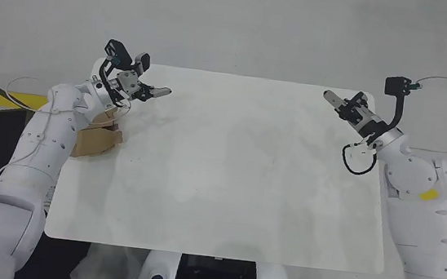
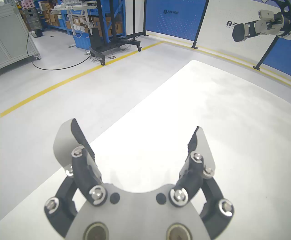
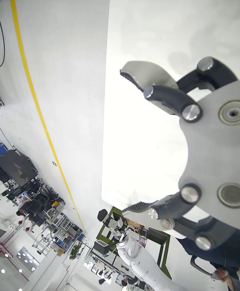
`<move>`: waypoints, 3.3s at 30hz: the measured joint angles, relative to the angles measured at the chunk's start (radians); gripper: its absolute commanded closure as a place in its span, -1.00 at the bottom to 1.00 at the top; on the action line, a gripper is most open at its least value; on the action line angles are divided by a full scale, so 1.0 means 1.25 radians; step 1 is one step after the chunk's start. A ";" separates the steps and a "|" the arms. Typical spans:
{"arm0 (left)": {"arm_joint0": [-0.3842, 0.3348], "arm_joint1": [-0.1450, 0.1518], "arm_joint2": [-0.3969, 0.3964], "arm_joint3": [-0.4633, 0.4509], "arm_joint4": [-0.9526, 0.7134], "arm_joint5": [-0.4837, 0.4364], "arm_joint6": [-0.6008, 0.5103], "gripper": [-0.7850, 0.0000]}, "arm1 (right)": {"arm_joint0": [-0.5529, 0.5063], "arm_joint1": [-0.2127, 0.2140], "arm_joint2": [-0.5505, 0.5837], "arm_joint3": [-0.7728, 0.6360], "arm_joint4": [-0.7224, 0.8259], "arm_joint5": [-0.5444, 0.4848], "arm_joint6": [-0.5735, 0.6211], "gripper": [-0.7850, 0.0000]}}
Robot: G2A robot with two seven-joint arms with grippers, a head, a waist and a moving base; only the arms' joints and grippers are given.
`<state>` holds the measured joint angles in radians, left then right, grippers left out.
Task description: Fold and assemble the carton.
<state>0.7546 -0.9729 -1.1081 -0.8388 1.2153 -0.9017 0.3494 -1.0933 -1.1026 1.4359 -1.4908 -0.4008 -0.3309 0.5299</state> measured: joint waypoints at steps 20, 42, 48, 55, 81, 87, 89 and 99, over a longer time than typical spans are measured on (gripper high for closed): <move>0.000 0.000 0.000 0.000 0.000 0.000 0.000 -1.00 | 0.000 0.000 0.000 0.000 0.000 0.000 0.000 -1.00; 0.086 0.027 -0.095 -0.059 -0.173 -0.074 -0.134 -1.00 | 0.000 0.000 0.000 0.000 0.000 0.000 0.000 -1.00; 0.117 0.053 -0.134 -0.070 -0.345 -0.089 -0.263 -1.00 | 0.000 0.000 0.000 0.000 0.000 0.000 0.000 -1.00; 0.123 0.089 -0.180 -0.060 -0.545 -0.088 -0.480 -1.00 | 0.000 0.000 0.000 0.000 0.000 0.000 0.000 -1.00; 0.111 0.128 -0.230 -0.021 -0.808 -0.089 -0.761 -1.00 | 0.000 0.000 0.000 0.000 0.000 0.000 0.000 -1.00; 0.118 0.128 -0.228 -0.026 -0.810 -0.081 -0.760 -1.00 | 0.000 0.000 0.000 0.000 0.000 0.000 0.000 -1.00; 0.134 0.129 -0.225 -0.032 -0.826 -0.069 -0.777 -1.00 | 0.000 0.000 0.000 0.000 0.000 0.000 0.000 -1.00; 0.205 0.176 -0.309 -0.018 -0.975 -0.042 -0.968 -1.00 | 0.000 0.000 0.000 0.000 0.000 0.000 0.000 -1.00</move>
<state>1.0103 -0.7533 -1.4949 -0.8608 -0.0031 -0.9540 -0.8607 -1.0933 -1.1026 1.4359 -1.4908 -0.4008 -0.3309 0.5299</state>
